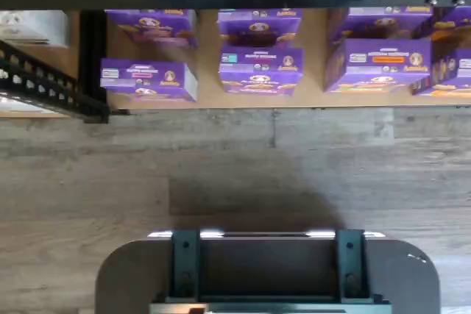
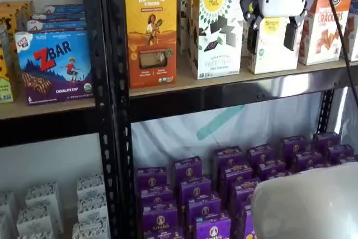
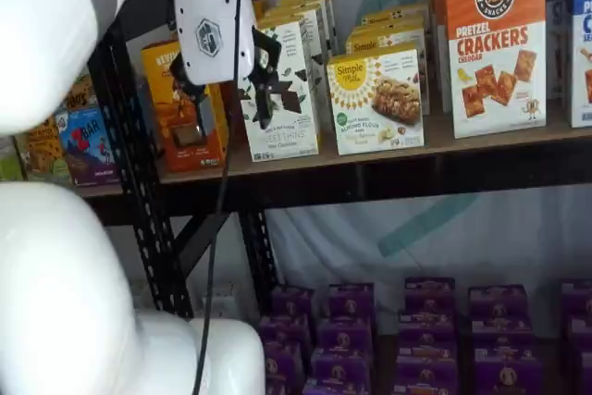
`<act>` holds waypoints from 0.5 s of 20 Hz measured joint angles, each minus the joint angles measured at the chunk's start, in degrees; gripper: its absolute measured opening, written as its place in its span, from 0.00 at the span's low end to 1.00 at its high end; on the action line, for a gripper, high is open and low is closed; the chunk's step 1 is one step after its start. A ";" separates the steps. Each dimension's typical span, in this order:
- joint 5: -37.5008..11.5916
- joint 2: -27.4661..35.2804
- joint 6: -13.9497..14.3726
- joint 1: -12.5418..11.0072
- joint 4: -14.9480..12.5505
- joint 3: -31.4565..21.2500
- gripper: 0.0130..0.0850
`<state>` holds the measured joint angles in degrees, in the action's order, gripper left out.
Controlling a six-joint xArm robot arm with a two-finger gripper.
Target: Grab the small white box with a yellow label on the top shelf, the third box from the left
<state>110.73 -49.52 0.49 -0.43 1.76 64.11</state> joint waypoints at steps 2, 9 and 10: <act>-0.94 0.04 -0.37 0.09 -1.32 -0.39 1.00; -7.68 1.13 -5.13 -4.04 -5.15 -2.49 1.00; -8.65 1.51 -6.06 -5.08 -5.05 -2.64 1.00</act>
<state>102.07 -48.01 -5.57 -5.51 -3.29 61.47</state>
